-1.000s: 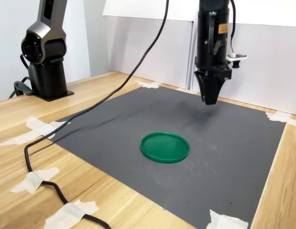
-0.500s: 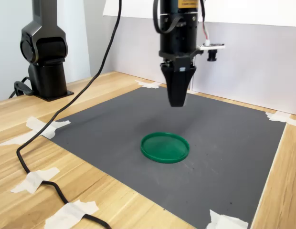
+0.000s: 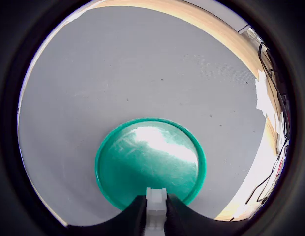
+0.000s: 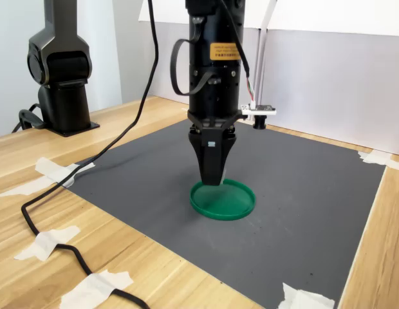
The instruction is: Grasp a white terminal and put it on the green lid.
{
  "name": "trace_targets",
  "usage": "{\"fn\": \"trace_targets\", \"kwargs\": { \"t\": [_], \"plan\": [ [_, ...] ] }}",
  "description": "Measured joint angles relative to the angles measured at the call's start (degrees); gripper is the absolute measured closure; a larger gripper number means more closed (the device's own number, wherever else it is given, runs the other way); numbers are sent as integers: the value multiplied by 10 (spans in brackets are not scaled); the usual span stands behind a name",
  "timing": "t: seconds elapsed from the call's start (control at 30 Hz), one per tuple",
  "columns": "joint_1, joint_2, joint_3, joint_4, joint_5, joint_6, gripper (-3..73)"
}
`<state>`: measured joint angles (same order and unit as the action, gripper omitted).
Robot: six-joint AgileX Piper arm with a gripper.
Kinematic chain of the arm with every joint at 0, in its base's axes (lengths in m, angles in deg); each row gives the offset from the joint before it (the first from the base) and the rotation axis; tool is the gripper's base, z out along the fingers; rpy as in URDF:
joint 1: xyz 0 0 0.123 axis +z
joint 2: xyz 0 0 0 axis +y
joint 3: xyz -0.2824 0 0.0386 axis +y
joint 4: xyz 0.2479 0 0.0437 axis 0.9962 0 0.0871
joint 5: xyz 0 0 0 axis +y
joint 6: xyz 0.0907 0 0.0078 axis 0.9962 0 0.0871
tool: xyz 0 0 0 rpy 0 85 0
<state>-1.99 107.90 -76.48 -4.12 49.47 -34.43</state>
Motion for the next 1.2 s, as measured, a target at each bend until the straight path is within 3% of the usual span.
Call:
{"fn": "trace_targets", "kwargs": {
  "t": [0.17,0.27,0.57,0.77,0.83,0.93,1.03,1.2],
  "plan": [
    [0,10,0,15,1,-22,587],
    [0,10,0,20,1,-33,538],
    [0,4,0,22,-10,-41,159],
    [0,-82,54,22,-82,-41,104],
    [0,-126,91,22,-119,-32,118],
    [-1,-192,152,25,-172,-18,202],
    [-6,-259,197,46,-207,-9,355],
    [-27,-381,243,112,-243,-4,634]
  ]
}}
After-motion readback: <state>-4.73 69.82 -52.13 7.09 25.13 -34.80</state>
